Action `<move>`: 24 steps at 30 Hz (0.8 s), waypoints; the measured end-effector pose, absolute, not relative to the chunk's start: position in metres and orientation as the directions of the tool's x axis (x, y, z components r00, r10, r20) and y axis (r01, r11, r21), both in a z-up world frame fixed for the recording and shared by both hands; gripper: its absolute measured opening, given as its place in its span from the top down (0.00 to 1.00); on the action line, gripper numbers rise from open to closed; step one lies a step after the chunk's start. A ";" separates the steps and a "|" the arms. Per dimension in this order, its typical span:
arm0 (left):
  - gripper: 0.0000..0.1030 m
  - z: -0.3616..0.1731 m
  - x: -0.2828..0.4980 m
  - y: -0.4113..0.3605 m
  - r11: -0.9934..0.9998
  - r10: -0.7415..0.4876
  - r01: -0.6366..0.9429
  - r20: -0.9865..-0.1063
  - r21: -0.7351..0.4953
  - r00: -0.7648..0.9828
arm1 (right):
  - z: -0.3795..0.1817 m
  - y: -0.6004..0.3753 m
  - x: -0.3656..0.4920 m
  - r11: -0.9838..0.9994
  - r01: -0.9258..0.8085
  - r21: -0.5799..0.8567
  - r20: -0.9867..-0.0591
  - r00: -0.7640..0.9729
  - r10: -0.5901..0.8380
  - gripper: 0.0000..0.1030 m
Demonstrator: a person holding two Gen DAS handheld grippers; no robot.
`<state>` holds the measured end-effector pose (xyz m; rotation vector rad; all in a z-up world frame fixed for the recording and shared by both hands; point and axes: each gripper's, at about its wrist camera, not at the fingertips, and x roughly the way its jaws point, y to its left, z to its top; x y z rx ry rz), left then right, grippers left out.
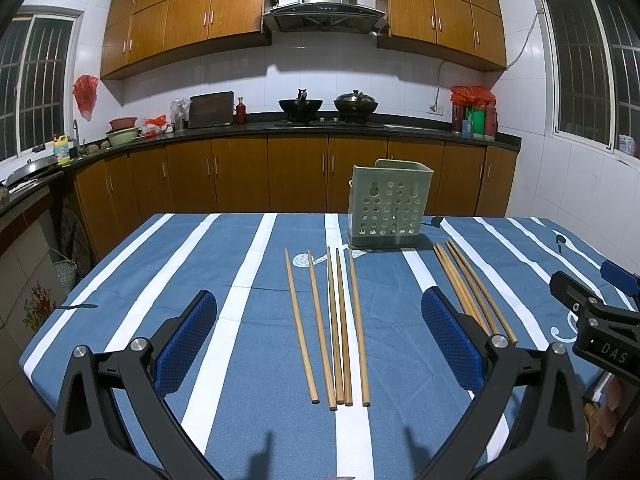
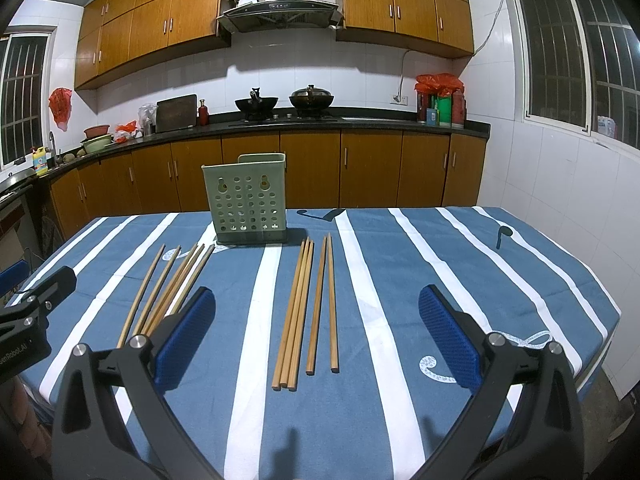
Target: Organize utensils
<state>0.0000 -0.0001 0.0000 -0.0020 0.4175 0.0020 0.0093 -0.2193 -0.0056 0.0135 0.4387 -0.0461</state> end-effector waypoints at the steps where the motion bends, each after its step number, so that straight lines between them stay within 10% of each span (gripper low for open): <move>1: 0.02 0.000 0.000 0.000 1.000 0.001 -0.002 -0.406 -0.002 0.914 | -0.006 -0.219 0.009 0.999 0.047 0.003 -0.425 0.904 -0.042 0.04; 24: 0.02 0.001 0.001 0.000 1.000 0.002 -0.003 -0.407 -0.001 0.913 | -0.009 -0.220 0.008 0.999 0.048 0.003 -0.427 0.903 -0.042 0.04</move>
